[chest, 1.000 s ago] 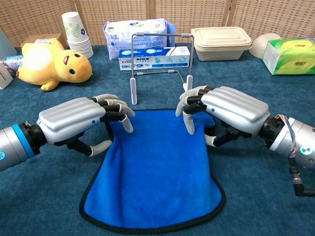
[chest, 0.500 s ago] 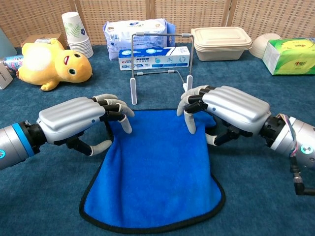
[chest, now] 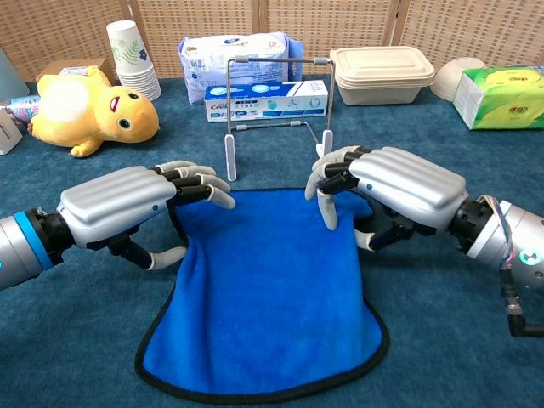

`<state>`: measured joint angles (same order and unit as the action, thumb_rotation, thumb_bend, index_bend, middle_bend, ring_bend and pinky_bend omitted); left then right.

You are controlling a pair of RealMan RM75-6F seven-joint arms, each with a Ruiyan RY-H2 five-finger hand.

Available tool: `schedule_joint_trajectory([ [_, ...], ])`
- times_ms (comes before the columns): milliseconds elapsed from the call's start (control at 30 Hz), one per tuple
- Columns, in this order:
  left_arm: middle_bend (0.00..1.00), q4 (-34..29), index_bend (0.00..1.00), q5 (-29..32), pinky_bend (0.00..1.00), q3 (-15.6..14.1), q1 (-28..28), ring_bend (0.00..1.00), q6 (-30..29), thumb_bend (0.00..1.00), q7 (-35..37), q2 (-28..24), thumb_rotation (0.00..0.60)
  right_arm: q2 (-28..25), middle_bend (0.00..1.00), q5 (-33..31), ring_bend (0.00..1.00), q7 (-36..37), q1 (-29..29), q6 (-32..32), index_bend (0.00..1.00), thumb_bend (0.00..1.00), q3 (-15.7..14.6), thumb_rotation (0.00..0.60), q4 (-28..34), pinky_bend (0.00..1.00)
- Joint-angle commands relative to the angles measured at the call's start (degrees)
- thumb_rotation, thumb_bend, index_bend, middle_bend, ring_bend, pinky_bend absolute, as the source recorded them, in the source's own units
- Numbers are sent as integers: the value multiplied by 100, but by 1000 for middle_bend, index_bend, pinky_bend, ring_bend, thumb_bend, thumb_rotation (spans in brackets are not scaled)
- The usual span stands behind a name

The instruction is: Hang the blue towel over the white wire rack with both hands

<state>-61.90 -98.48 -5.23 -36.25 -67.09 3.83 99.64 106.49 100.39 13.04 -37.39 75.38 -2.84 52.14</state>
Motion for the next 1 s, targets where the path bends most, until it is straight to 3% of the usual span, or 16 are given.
schedule_joint_trajectory([
  [33,119,12,163,0,0,-19,-2,57,28,499,-18,-18,600,4,338,-4,187,-3,0,-2,655,422,5,600,1,175],
  [200,119,40,168,10,0,-6,-15,55,54,494,-66,16,600,11,338,-14,187,3,-1,-4,655,421,17,600,-5,175],
  [667,157,65,329,5,2,63,-80,75,58,498,-168,193,600,-29,339,-39,191,16,32,54,655,424,45,600,5,175],
  [1000,165,49,330,15,7,34,-71,87,63,674,-152,171,600,-25,341,-40,196,41,36,76,654,426,58,600,-20,175],
])
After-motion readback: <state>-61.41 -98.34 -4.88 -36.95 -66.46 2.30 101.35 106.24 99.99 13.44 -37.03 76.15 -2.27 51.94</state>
